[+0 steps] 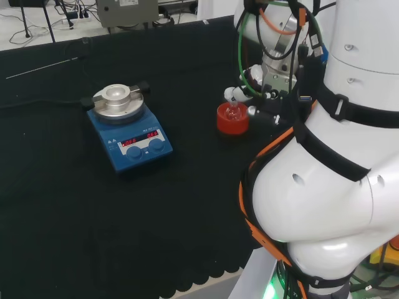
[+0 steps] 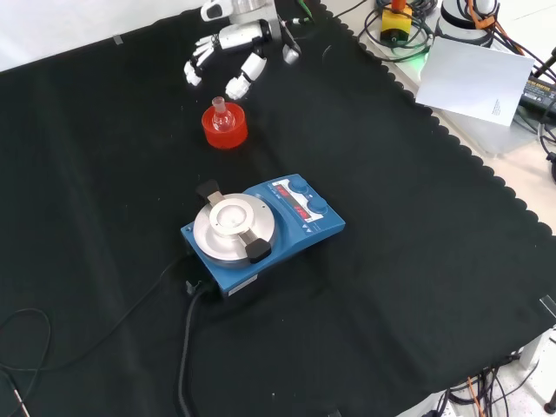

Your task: Pick up the round-bottom flask.

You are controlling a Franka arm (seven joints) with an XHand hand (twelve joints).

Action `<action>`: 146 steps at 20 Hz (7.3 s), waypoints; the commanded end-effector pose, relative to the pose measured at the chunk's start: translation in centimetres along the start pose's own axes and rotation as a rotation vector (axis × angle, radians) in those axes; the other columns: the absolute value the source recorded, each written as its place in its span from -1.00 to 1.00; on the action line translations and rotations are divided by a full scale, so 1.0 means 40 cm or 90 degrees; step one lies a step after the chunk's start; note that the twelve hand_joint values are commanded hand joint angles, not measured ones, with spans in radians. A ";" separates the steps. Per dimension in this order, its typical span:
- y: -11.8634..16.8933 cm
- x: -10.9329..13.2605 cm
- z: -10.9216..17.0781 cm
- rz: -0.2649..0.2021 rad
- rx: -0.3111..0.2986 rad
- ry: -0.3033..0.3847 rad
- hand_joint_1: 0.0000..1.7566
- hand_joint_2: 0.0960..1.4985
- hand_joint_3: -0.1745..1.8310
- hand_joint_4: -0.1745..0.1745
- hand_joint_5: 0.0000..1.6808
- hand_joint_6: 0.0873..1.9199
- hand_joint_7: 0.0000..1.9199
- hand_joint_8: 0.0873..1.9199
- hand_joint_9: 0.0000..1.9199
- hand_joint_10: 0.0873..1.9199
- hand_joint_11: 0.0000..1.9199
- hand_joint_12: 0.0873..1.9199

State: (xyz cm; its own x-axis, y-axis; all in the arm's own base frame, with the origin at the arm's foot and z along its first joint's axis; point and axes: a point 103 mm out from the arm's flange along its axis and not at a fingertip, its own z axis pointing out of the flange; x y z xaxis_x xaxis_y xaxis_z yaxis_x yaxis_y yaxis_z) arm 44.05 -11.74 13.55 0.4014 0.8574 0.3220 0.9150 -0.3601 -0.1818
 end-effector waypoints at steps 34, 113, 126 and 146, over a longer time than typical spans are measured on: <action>0.018 -0.022 0.082 0.001 0.015 -0.014 -0.01 0.10 -0.70 -0.32 -0.35 -1.00 -0.79 -0.45 -0.64 -0.35 -1.00 0.17; 0.066 -0.002 0.107 -0.011 -0.062 0.006 0.11 -0.16 -0.16 -0.46 0.03 -0.09 -0.65 -0.37 -0.51 -0.35 -1.00 0.38; 0.063 0.001 0.085 -0.010 -0.079 0.003 0.22 -0.02 -0.20 0.63 0.24 0.07 -0.53 -0.40 -0.38 -0.42 -0.93 0.40; 0.002 0.125 -0.107 -0.045 -0.061 -0.035 0.24 -0.10 -0.12 0.54 0.28 0.05 -0.53 -0.39 -0.36 -0.41 -0.91 0.40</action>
State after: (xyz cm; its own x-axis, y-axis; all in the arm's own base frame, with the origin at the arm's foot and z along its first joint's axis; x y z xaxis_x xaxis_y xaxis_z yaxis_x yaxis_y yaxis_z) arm 46.67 -9.99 16.80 0.3479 0.8892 0.2972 0.9361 -0.3471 -0.0575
